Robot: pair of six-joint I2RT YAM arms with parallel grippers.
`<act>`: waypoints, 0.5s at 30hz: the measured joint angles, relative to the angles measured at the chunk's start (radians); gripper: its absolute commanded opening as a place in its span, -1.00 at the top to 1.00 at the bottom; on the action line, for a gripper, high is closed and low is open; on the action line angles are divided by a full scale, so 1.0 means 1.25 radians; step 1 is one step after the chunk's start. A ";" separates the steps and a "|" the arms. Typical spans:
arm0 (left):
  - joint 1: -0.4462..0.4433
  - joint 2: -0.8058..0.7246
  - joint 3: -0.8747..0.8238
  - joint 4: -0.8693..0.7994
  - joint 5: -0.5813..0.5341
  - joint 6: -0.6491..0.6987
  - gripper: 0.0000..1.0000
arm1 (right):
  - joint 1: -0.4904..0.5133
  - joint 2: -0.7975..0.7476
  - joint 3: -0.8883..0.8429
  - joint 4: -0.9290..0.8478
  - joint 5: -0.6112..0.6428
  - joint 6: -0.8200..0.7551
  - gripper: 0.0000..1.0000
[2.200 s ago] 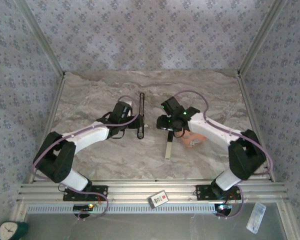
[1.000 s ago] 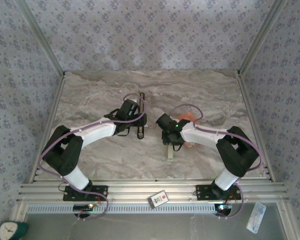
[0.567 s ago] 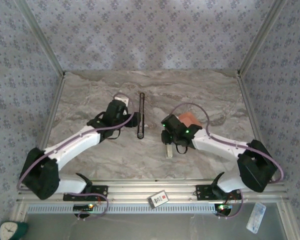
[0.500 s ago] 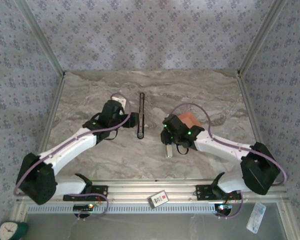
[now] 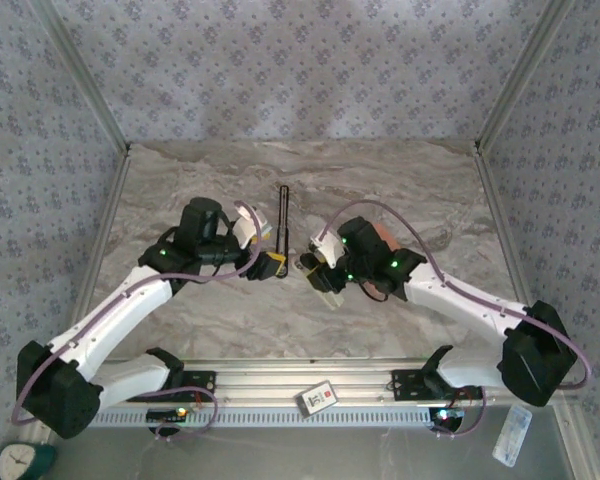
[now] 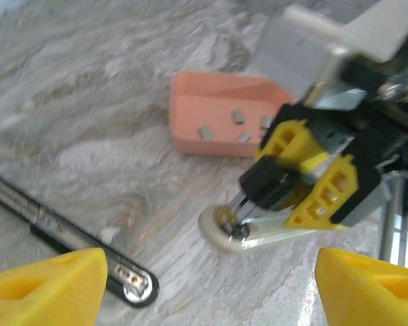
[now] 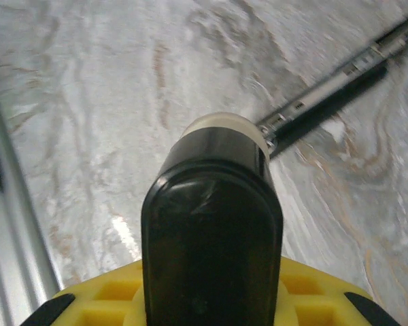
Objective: Load the staples into the stapler
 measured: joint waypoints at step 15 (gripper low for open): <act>-0.012 -0.033 0.022 -0.146 0.166 0.374 -0.53 | -0.047 -0.031 0.020 -0.029 -0.284 -0.303 0.97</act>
